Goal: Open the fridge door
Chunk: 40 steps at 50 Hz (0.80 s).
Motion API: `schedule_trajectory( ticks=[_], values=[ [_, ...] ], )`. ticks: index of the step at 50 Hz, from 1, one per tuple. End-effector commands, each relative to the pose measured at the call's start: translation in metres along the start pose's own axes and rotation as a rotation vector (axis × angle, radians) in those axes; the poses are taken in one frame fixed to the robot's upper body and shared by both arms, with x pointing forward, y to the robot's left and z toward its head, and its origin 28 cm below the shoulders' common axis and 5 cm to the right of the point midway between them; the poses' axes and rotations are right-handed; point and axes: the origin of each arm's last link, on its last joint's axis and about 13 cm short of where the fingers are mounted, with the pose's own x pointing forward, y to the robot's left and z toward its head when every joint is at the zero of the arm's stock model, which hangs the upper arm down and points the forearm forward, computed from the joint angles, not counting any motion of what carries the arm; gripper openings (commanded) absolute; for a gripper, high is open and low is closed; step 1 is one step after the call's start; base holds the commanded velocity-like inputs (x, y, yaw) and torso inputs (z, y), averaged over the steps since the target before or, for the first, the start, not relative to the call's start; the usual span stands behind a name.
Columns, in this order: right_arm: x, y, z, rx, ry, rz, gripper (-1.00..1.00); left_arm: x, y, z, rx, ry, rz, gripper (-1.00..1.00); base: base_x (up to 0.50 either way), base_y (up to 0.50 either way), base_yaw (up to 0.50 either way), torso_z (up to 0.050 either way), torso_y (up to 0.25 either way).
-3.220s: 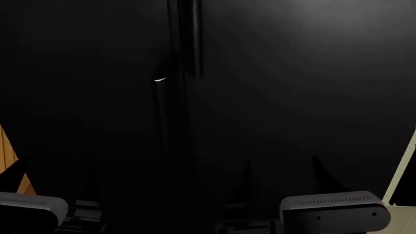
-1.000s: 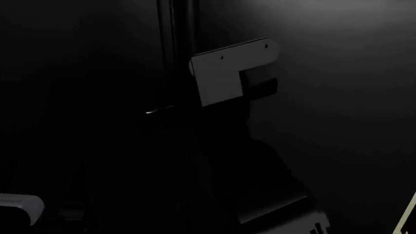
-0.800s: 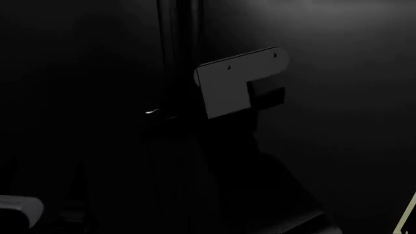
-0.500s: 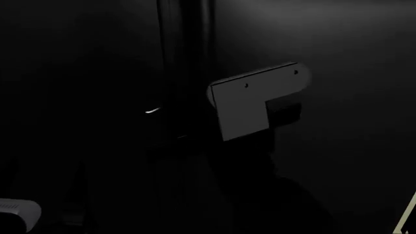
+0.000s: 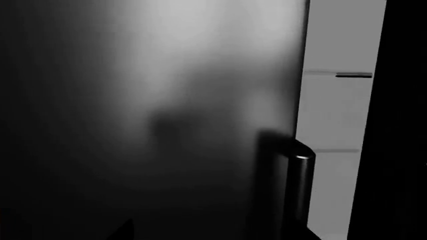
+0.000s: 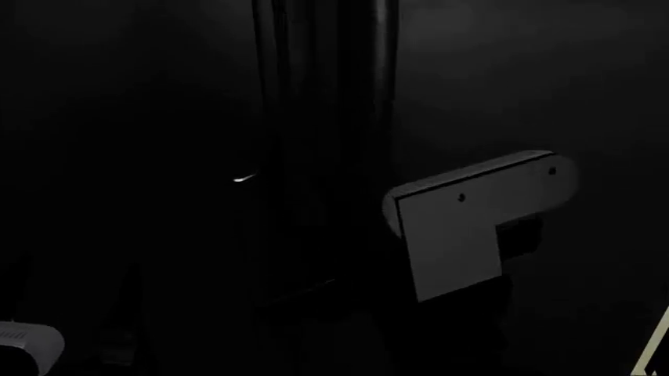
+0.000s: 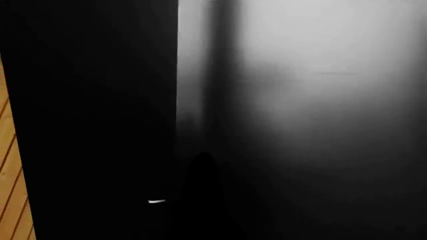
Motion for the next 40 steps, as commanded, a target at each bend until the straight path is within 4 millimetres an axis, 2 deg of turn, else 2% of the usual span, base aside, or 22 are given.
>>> schedule_trajectory(
  ticks=[1,21,22,29,33,40],
  values=[
    [-0.028,-0.012,0.029,-0.043,-0.171,-0.133,-1.00,0.002,-0.001,-0.002,0.004,-0.008,-0.007,1.00,-0.01,0.00,0.00,0.000,0.000],
    [-0.071,-0.015,0.038,-0.049,-0.189,-0.181,-1.00,-0.001,-0.003,0.001,-0.002,-0.014,-0.022,1.00,0.00,0.00,0.00,0.003,0.007],
    [-0.072,-0.015,0.039,-0.051,-0.189,-0.183,1.00,-0.001,-0.003,0.001,-0.004,-0.014,-0.025,1.00,0.00,0.00,0.00,0.000,0.010],
    [-0.084,-0.014,0.044,-0.088,-0.192,-0.235,1.00,0.000,-0.003,0.000,-0.008,-0.014,-0.029,1.00,0.00,0.00,0.00,0.000,0.000],
    [-0.097,-0.015,0.047,-0.101,-0.193,-0.271,1.00,0.000,-0.004,0.000,-0.010,-0.014,-0.035,1.00,0.00,0.00,0.00,0.000,0.000],
    [-0.136,-0.008,0.058,-0.154,-0.236,-0.361,1.00,-0.003,-0.006,0.003,-0.011,-0.019,-0.046,1.00,0.00,0.00,0.00,0.000,0.000]
  ],
)
